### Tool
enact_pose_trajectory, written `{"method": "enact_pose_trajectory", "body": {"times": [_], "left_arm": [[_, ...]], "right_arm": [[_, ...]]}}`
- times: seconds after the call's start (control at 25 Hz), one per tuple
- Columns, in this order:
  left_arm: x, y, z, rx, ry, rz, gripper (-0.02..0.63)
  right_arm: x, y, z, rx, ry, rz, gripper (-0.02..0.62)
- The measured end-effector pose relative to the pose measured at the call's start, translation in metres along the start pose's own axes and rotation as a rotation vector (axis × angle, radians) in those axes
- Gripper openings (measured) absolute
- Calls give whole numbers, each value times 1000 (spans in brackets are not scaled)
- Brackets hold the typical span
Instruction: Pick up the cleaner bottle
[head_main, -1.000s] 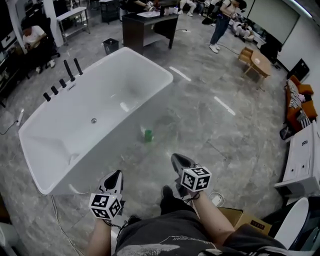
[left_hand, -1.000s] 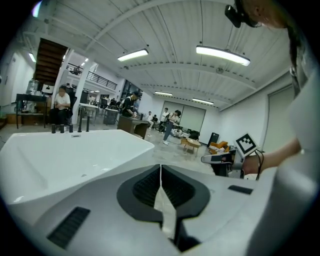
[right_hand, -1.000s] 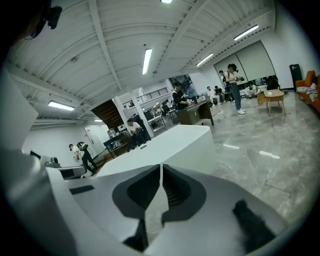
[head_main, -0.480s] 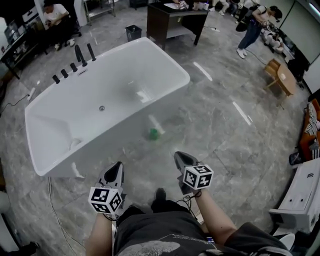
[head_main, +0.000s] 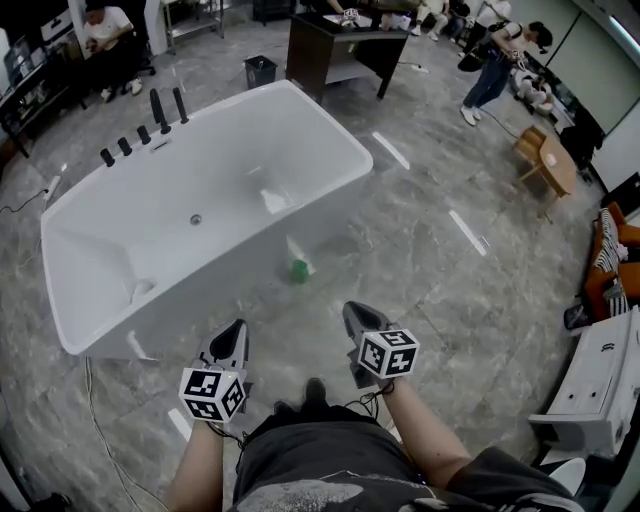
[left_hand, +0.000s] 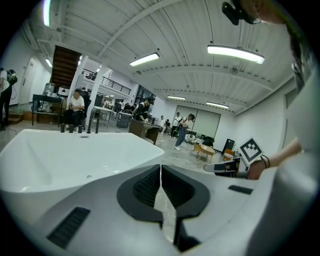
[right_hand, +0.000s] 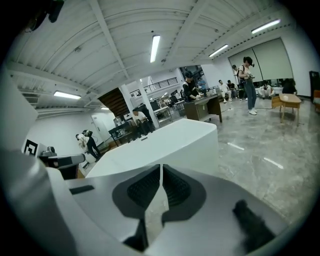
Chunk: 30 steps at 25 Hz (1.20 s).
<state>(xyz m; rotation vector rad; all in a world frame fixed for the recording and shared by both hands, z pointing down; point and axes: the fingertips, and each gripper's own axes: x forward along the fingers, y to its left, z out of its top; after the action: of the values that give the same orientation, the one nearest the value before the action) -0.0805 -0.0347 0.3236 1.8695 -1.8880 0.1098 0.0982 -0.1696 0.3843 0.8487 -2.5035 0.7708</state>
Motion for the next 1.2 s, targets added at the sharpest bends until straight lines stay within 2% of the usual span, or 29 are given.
{"method": "enact_pose_trajectory", "body": {"times": [0.24,0.56,0.88,1.04,1.2], "left_arm": [[-7,11,-24,-12,20,-29,19],[17,22,-46,-35,36,-18,19],[97,47,-50,-40,49,53,18],[151,64,-64,-32,74,78,20],[208,95,-91,-68,88,124,20]], "right_arm": [[-18,5,-8,32,-35,-64,29],[1,-41,-38,48,9,-139,29],[94,-104,-29,-5,2,-124,30],[157,-143,-40,-36,75,-109,31],[225,-170,-65,-100,167,-72,40]]}}
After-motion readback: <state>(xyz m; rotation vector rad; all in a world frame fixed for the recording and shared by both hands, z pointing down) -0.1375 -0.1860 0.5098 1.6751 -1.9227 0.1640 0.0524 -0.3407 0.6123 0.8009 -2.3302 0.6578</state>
